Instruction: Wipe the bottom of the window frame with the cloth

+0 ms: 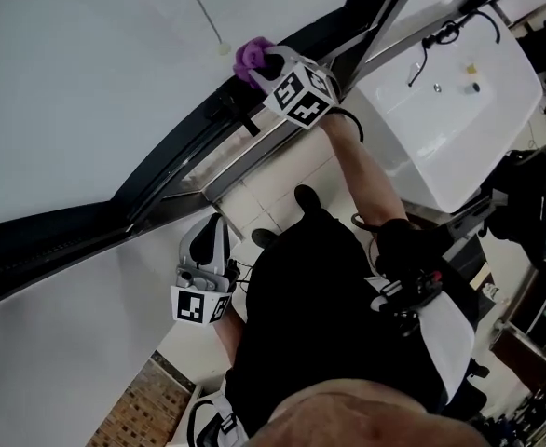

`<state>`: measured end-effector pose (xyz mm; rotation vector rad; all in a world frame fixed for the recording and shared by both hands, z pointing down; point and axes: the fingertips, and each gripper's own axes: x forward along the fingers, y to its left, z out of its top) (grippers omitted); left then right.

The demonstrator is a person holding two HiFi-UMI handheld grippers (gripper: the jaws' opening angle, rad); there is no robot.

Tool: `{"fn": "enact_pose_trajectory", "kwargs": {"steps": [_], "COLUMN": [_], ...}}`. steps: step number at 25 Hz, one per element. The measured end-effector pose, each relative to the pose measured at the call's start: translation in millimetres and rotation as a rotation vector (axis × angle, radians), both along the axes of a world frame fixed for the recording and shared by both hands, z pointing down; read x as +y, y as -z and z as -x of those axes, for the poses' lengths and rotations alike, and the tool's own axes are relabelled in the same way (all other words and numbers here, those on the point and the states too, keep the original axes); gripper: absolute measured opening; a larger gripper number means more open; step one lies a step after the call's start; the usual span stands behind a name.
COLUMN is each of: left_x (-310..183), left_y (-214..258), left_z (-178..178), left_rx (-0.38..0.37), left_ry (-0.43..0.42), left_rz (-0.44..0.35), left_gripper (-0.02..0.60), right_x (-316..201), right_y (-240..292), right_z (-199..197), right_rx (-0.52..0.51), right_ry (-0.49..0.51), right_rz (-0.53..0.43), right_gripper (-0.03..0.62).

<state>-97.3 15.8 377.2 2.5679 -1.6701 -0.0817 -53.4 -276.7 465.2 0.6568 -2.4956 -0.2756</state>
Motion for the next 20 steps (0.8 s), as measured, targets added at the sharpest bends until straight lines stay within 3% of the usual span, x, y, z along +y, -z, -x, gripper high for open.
{"fn": "enact_pose_trajectory", "kwargs": {"steps": [3,11,15,20], "left_x": [-5,-19,-23,-21], "left_y": [2,-5,-2,-6], "left_z": [-10,-25,-29,-24], "left_rx": [-0.017,-0.007,-0.015,-0.02], "left_ry": [-0.028,-0.065,-0.071,-0.048], "left_rz": [-0.004,0.017,0.013,0.03], "left_gripper": [0.0,0.0,0.0,0.0], "right_x": [5,-14,-62,-143], "right_y": [-23,-41,-44,-47], "right_z": [27,-2,-55,-148], "right_rx": [0.07,0.126,0.177,0.228], "right_ry": [0.1,0.092,-0.027,-0.296], "right_rz": [0.036,0.044,0.028,0.021], "right_gripper": [0.058,0.063,0.063,0.063]}}
